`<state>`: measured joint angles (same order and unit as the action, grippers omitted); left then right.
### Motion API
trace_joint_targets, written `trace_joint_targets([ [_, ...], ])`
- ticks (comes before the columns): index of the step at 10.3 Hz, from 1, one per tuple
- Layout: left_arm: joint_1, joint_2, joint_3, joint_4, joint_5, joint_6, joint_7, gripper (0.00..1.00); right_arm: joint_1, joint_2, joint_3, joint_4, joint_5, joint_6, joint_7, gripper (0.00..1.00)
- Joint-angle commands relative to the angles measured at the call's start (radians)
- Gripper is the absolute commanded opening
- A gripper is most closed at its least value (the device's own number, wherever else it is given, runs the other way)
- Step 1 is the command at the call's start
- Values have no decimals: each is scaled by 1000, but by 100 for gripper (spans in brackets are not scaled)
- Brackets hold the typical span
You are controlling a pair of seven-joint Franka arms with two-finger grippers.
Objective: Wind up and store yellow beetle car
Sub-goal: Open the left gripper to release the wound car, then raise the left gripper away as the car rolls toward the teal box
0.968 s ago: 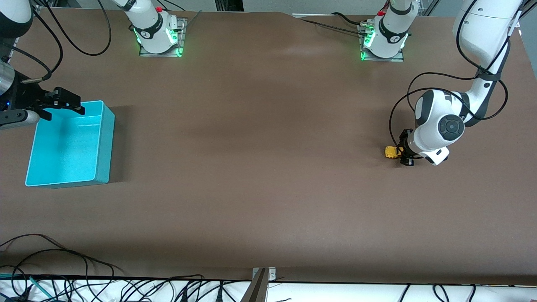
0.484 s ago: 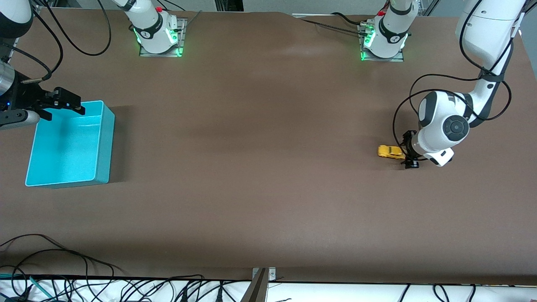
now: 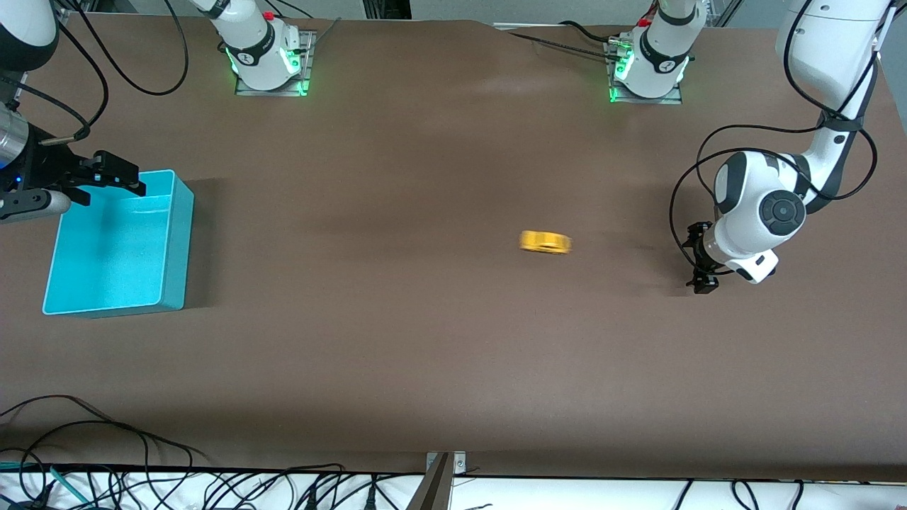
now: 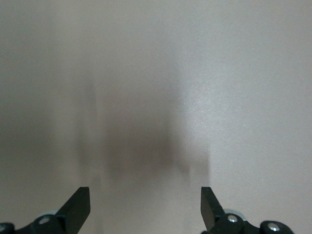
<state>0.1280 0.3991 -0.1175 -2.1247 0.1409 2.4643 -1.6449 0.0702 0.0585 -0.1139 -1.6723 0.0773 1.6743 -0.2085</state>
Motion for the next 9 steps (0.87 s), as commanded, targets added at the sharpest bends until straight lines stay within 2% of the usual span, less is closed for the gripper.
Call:
trace_joint_targets([
  [1, 2, -58, -8, 37, 16, -120, 100, 100, 0, 4, -7, 3, 21, 5, -20, 100],
  [3, -1, -60, -11, 144, 0, -281, 253, 100, 0, 4, -7, 8, 21, 5, -20, 100],
  [5, 5, -66, -7, 269, -136, -419, 488, 100, 2, 4, -7, 11, 19, 5, -20, 100],
  [6, 4, -66, -5, 337, -164, -476, 585, 100, 2, 4, -7, 12, 19, 4, -20, 100],
  [9, -8, -68, -8, 414, -152, -556, 782, 100, 14, 4, 7, 20, 12, 2, -9, 100],
])
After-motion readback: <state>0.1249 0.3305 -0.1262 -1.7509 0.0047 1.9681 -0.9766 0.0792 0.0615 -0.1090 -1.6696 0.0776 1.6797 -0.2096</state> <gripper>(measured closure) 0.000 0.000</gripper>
